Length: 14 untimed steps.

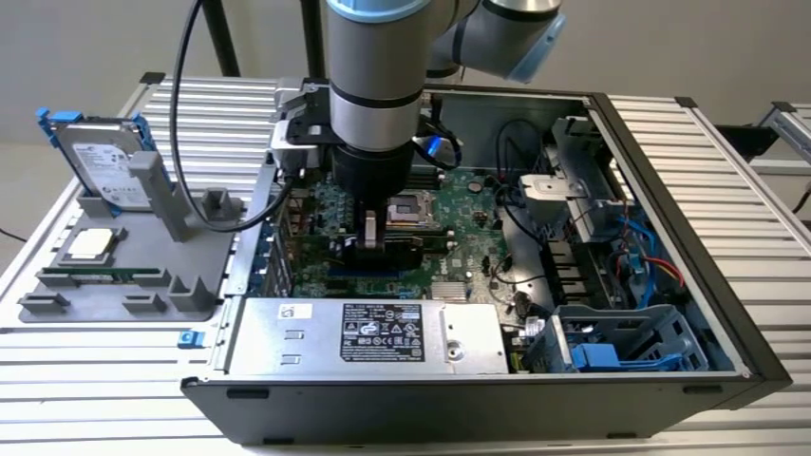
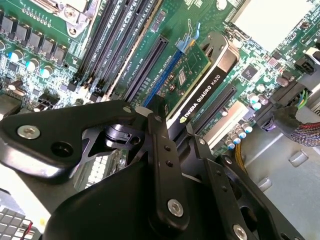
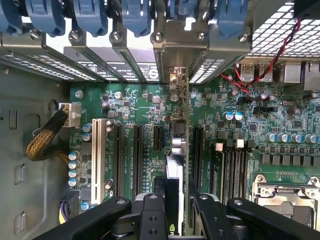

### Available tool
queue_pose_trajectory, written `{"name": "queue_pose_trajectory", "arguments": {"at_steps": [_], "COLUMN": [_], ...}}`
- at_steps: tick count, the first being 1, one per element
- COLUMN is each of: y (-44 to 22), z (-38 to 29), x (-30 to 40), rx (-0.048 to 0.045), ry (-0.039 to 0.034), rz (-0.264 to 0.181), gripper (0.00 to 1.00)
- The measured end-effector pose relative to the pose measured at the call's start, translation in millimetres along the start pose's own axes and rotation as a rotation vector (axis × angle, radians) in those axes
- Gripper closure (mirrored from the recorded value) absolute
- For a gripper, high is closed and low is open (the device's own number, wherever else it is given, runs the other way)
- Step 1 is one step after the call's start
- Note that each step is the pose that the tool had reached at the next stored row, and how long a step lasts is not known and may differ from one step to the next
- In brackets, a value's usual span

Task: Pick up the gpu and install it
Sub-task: 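Insert the gpu into the slot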

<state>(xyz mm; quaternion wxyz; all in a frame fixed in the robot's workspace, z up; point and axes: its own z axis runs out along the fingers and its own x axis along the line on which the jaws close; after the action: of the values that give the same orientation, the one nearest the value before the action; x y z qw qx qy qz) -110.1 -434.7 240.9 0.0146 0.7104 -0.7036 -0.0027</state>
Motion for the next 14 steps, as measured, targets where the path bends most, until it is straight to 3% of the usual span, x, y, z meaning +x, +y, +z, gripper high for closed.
{"name": "queue_pose_trajectory", "arguments": {"at_steps": [7, 14], "y": [-0.3, 0.0], "z": [1.0, 0.0], "x": [2.0, 2.2], "rx": [0.0009, -0.0008], "ry": [-0.0024, 0.0001], "rz": [0.004, 0.005], "gripper": [1.00, 1.00]}}
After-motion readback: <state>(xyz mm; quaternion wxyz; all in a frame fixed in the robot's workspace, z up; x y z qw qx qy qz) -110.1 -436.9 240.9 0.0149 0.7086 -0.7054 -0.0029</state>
